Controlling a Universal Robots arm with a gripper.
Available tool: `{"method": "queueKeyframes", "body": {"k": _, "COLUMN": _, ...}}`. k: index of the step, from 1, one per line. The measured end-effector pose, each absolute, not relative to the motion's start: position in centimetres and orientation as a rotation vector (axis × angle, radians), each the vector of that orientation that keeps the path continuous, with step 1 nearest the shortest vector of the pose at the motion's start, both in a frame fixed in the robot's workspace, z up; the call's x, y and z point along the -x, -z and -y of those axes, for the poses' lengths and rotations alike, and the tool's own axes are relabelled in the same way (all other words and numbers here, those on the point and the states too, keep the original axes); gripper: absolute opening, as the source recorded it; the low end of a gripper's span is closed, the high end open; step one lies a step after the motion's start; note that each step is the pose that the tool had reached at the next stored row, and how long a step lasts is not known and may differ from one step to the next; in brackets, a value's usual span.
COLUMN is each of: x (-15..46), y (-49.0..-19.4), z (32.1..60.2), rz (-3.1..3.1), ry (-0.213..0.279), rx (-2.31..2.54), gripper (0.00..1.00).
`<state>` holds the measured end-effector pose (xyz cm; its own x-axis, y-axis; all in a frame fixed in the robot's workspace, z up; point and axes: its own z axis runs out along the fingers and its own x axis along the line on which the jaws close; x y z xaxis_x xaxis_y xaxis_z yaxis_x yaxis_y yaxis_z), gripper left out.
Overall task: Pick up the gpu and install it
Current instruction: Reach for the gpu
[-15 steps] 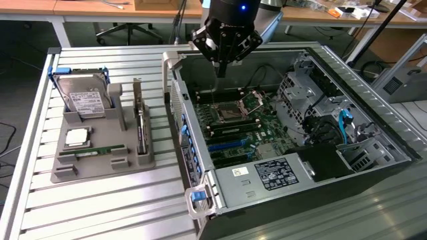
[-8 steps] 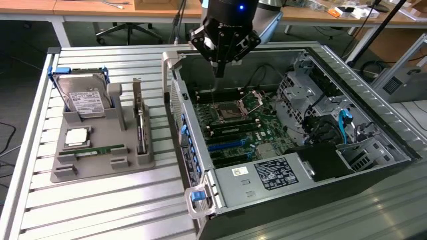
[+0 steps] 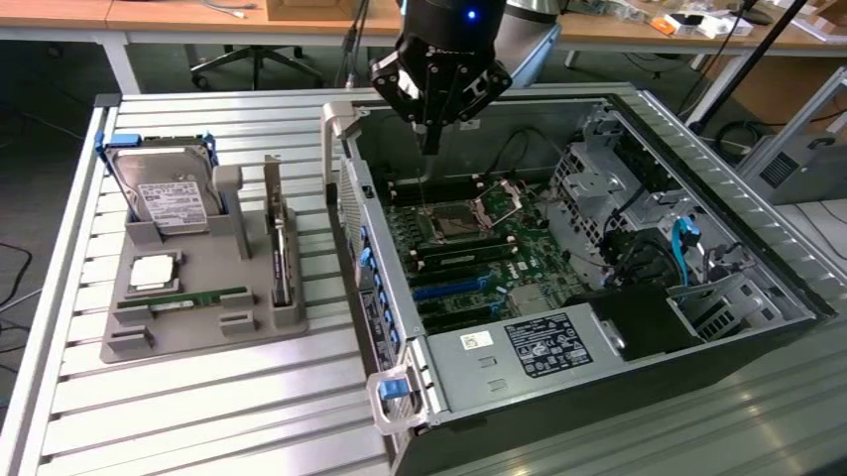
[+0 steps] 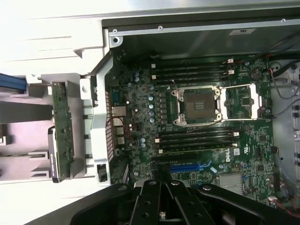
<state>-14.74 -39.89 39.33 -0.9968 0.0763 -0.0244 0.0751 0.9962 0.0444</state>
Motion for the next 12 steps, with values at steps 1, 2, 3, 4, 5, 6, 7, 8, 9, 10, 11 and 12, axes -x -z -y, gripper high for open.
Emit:
{"method": "queueKeyframes", "body": {"k": 1, "x": 14.78, "y": -39.33, "z": 39.89, "rz": -3.112, "ry": -0.068, "rx": -0.118, "gripper": 0.11}}
{"method": "queueKeyframes", "body": {"k": 2, "x": 14.84, "y": -39.33, "z": 39.89, "rz": -3.112, "ry": -0.068, "rx": -0.118, "gripper": 0.11}}
{"method": "queueKeyframes", "body": {"k": 3, "x": 14.89, "y": -39.33, "z": 39.89, "rz": -3.112, "ry": -0.068, "rx": -0.118, "gripper": 0.11}}
{"method": "queueKeyframes", "body": {"k": 4, "x": 14.99, "y": -39.33, "z": 39.89, "rz": -3.113, "ry": -0.068, "rx": -0.118, "gripper": 0.11}}
{"method": "queueKeyframes", "body": {"k": 5, "x": 15.06, "y": -39.33, "z": 39.89, "rz": -3.113, "ry": -0.068, "rx": -0.118, "gripper": 0.11}}
{"method": "queueKeyframes", "body": {"k": 6, "x": 15.12, "y": -39.33, "z": 39.89, "rz": -3.112, "ry": -0.068, "rx": -0.118, "gripper": 0.11}}
{"method": "queueKeyframes", "body": {"k": 7, "x": 15.16, "y": -39.33, "z": 39.89, "rz": -3.112, "ry": -0.068, "rx": -0.118, "gripper": 0.11}}
{"method": "queueKeyframes", "body": {"k": 8, "x": 15.22, "y": -39.33, "z": 39.89, "rz": -3.112, "ry": -0.068, "rx": -0.118, "gripper": 0.11}}
{"method": "queueKeyframes", "body": {"k": 9, "x": 15.26, "y": -39.33, "z": 39.9, "rz": -3.112, "ry": -0.068, "rx": -0.118, "gripper": 0.11}}
{"method": "queueKeyframes", "body": {"k": 10, "x": 15.33, "y": -39.33, "z": 39.9, "rz": -3.112, "ry": -0.068, "rx": -0.118, "gripper": 0.11}}
{"method": "queueKeyframes", "body": {"k": 11, "x": 15.38, "y": -39.33, "z": 39.89, "rz": -3.112, "ry": -0.068, "rx": -0.118, "gripper": 0.11}}
{"method": "queueKeyframes", "body": {"k": 12, "x": 15.45, "y": -39.33, "z": 39.89, "rz": -3.112, "ry": -0.068, "rx": -0.118, "gripper": 0.11}}
